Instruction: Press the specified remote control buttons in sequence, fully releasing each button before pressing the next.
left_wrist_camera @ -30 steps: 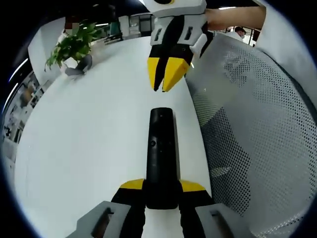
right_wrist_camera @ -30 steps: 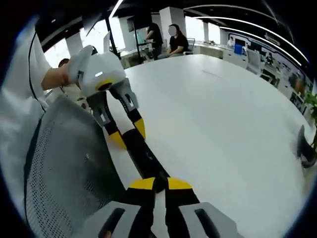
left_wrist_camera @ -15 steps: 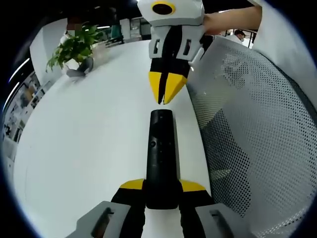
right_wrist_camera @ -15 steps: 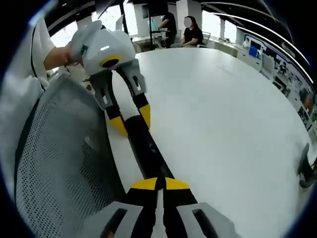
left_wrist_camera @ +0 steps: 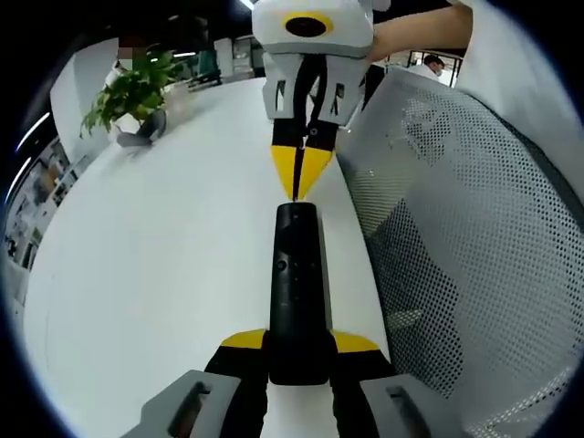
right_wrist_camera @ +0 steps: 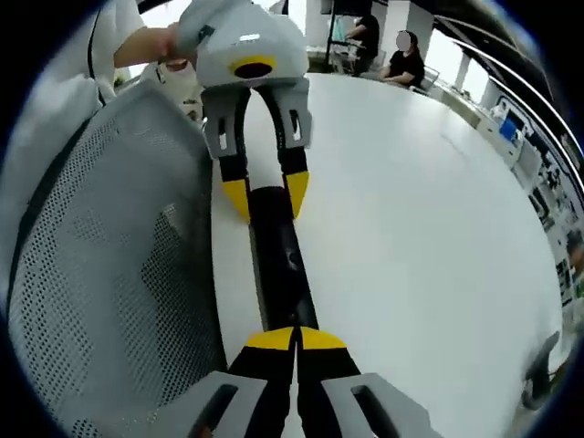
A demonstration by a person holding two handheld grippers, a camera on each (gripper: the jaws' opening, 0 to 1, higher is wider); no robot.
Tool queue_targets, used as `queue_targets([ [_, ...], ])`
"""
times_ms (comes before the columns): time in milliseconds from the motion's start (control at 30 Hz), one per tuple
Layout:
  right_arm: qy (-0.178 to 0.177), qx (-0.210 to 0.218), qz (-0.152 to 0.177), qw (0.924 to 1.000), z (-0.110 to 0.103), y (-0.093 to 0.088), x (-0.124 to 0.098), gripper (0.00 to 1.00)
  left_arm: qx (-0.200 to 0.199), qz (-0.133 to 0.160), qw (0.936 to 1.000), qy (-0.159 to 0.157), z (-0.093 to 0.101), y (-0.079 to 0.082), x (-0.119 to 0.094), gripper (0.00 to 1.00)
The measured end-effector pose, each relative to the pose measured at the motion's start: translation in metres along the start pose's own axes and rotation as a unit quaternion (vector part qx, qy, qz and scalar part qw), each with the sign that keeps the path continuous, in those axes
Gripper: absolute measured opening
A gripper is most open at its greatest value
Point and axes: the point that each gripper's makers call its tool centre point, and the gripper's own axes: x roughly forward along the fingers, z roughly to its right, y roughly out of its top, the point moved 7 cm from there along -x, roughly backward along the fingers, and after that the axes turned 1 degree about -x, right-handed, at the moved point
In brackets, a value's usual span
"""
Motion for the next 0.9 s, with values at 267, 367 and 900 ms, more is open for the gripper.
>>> queue_targets([
  [267, 0.010, -0.038, -0.020, 0.9990, -0.0033, 0.0011, 0.0036, 0.00, -0.004, -0.007, 1.0000, 0.001, 0.0010, 0.0010, -0.0002, 0.25],
  [367, 0.009, -0.044, -0.025, 0.9987, -0.0028, 0.0021, 0.0040, 0.00, -0.008, 0.000, 1.0000, 0.003, 0.0014, 0.0002, -0.0006, 0.25],
  [900, -0.014, 0.022, 0.017, 0.9995, -0.0038, -0.0040, 0.0035, 0.00, -0.042, 0.040, 0.9980, 0.025, 0.0042, -0.0034, -0.0011, 0.25],
])
